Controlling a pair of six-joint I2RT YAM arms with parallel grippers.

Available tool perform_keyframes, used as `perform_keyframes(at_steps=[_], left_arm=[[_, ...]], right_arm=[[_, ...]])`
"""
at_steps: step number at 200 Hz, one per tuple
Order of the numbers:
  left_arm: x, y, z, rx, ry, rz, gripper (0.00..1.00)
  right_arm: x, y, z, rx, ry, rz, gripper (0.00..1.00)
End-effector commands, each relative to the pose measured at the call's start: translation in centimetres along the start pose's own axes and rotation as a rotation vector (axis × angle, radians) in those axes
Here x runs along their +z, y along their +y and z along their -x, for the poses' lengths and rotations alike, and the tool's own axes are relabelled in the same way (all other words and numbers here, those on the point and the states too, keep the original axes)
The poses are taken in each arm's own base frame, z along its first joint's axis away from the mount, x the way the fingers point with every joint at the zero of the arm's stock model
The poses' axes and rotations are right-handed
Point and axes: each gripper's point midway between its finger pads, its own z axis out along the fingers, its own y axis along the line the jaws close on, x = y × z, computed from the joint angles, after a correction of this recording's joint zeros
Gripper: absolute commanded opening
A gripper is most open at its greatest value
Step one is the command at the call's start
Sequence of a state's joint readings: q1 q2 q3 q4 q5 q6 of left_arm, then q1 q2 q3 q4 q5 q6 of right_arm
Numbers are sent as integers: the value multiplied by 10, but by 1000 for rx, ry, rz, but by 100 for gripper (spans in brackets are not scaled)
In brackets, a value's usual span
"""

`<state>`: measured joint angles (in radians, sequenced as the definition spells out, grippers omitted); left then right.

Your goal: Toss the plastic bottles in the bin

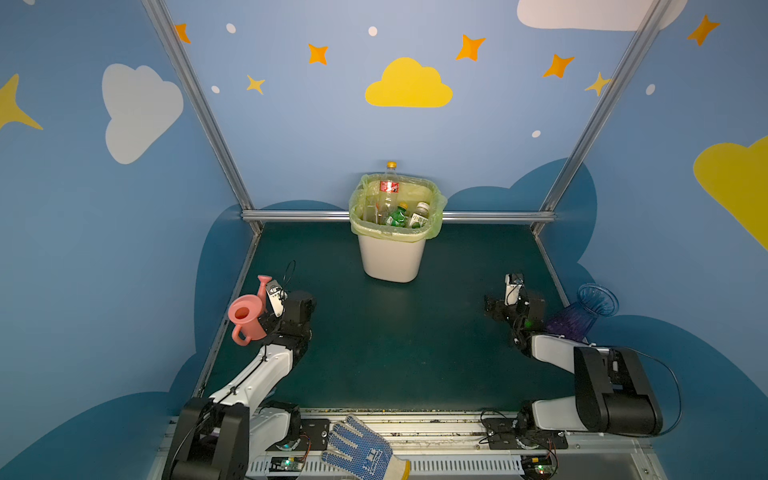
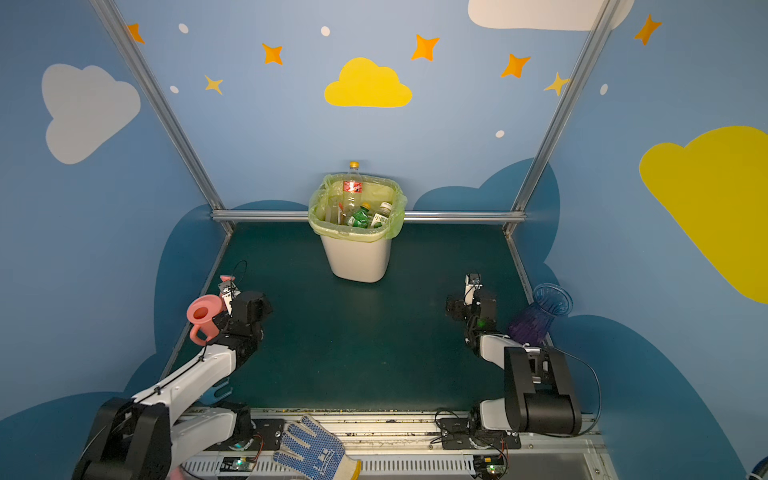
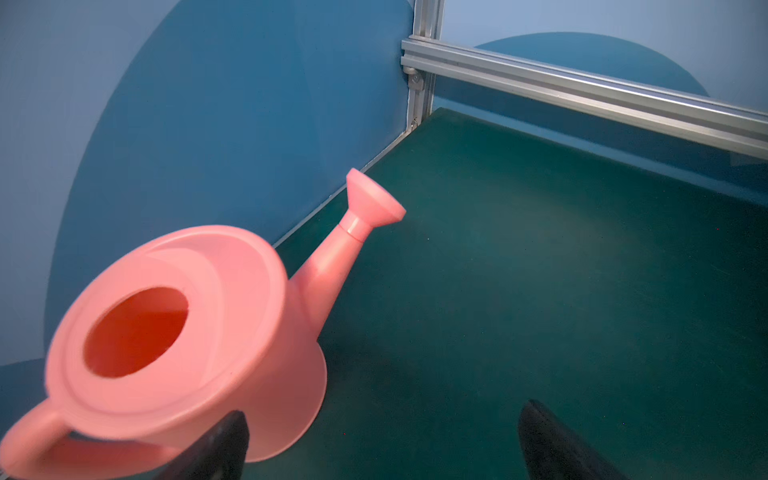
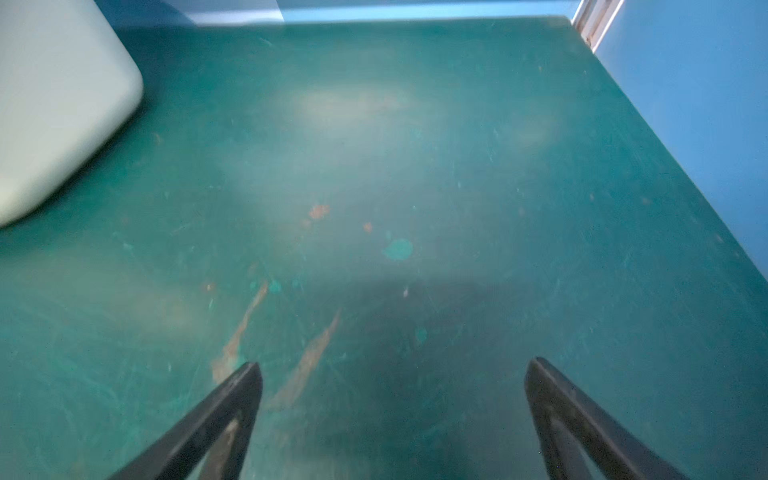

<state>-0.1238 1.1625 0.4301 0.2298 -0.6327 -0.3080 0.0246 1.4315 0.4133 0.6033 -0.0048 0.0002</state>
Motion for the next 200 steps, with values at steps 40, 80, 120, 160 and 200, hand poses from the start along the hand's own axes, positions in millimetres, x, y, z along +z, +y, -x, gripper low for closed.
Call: perform_keyframes(at_steps=[40, 80, 120, 160, 200], left_arm=[[32, -32, 4, 31, -52, -177, 100], [44, -54, -11, 82, -14, -292, 100], [49, -60, -19, 90, -10, -319, 100], [49, -59, -20, 91, -9, -319, 100], [50, -59, -20, 91, -9, -318, 100]], right_arm=[[9, 4, 17, -2, -104, 38, 98], [10, 5, 16, -10, -90, 38, 98], [10, 6, 16, -11, -90, 38, 98], [10, 5, 16, -11, -91, 37, 98], [10, 6, 17, -11, -91, 38, 98]])
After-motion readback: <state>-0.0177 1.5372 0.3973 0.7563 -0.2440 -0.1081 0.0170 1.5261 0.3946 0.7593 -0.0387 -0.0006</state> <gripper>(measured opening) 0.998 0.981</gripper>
